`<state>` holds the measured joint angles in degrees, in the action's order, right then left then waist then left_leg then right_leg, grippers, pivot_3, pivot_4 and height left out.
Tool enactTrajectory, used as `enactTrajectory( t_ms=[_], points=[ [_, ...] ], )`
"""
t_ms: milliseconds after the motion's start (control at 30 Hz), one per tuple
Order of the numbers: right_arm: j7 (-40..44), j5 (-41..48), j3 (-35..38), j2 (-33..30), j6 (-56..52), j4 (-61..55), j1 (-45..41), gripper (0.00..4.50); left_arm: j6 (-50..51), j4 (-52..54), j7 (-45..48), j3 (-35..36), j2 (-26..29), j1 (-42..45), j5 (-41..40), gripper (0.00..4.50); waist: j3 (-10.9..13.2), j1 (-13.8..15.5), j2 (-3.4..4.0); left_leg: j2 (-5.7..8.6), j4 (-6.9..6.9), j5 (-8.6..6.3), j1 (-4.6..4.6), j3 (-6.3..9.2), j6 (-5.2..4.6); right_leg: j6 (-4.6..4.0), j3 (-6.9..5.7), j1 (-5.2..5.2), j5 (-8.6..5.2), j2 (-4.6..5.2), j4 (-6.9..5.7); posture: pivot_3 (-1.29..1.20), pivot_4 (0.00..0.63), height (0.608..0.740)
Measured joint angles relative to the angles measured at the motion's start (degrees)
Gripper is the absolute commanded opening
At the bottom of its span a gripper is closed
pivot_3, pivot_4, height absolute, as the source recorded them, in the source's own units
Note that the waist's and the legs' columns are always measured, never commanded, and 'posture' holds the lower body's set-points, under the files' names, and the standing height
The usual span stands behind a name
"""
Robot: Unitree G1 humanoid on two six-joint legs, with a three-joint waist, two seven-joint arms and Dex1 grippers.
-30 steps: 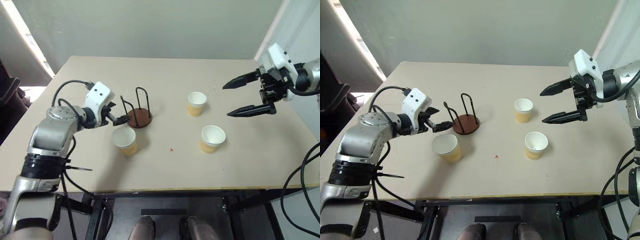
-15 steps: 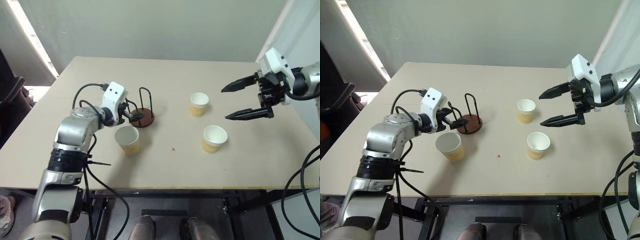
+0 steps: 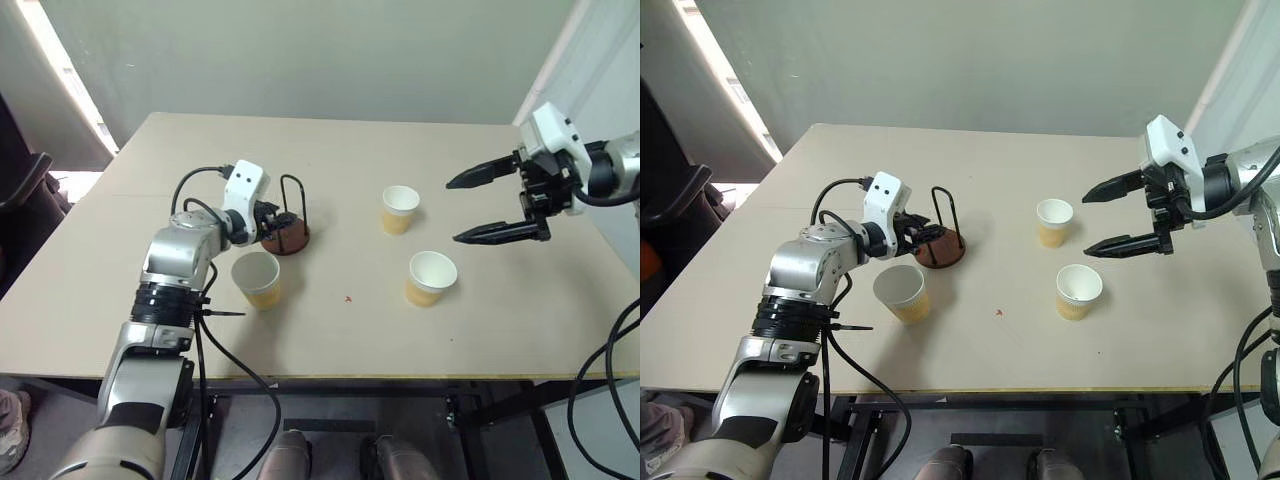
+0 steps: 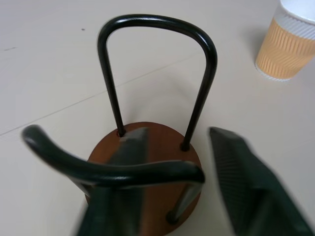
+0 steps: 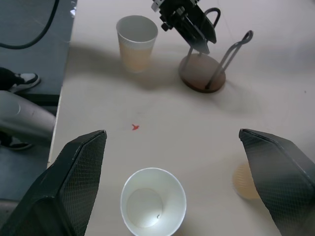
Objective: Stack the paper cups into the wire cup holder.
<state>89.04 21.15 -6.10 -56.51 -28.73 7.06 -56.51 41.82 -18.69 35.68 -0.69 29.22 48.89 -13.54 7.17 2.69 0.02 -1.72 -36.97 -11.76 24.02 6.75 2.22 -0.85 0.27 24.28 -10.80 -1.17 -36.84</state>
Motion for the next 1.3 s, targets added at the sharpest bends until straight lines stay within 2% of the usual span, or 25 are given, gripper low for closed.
enactTrajectory(
  t_ms=[100,133,567,833,1033,1300],
  points=[
    [-0.2,0.02,0.4,-0.03,0.0,-0.93,0.41,4.5,-0.09,0.01,0.77,0.13,0.2,0.0,-0.09,0.1,0.0,0.03,0.0,0.01,-0.04,-0.02,0.0,-0.01,-0.03,0.02,0.0,-0.03,-0.01,0.0,0.01,0.0,0.15,0.74],
    [-0.23,0.03,0.41,-0.02,0.0,-0.96,0.73,4.5,-0.11,0.01,1.01,0.23,0.2,0.0,-0.15,0.04,0.0,0.05,0.0,0.01,-0.06,-0.03,0.0,-0.01,-0.06,0.03,0.0,-0.04,0.0,0.0,0.02,0.0,0.15,0.74],
    [-0.31,-0.09,0.4,0.28,0.88,0.54,0.32,4.5,1.36,2.2,1.8,1.77,-2.46,2.66,-2.93,0.04,0.01,0.24,-0.02,0.03,-0.1,-0.06,0.01,-0.09,-0.12,0.14,0.07,-0.06,-0.01,0.0,0.04,0.0,0.15,0.74],
    [-0.04,0.07,0.28,-0.25,-1.55,-3.86,2.65,4.5,12.29,24.93,5.64,-5.06,-3.54,-1.41,-9.85,0.04,0.01,0.35,-0.02,0.07,-0.41,-0.05,-0.01,-0.89,0.05,0.43,0.39,-0.16,-0.19,0.0,0.05,0.0,0.15,0.74],
    [2.32,0.73,0.25,-3.71,-1.43,-5.37,6.28,4.5,15.74,33.78,5.29,-9.11,-1.76,-6.29,-11.06,0.04,0.01,0.43,-0.01,0.16,-0.9,-0.5,-0.08,-0.92,-0.43,0.85,1.0,-0.25,-0.36,-0.02,-0.03,0.0,0.15,0.74],
    [3.17,2.35,-1.67,-6.91,3.11,-5.25,11.26,4.5,16.82,38.34,6.68,-13.05,-0.91,-10.46,-12.5,0.04,0.01,0.39,-0.01,0.16,-1.27,-0.99,-0.12,-1.31,-0.85,1.07,1.4,-0.3,-0.35,-0.01,0.01,0.0,0.15,0.74]
  ],
)
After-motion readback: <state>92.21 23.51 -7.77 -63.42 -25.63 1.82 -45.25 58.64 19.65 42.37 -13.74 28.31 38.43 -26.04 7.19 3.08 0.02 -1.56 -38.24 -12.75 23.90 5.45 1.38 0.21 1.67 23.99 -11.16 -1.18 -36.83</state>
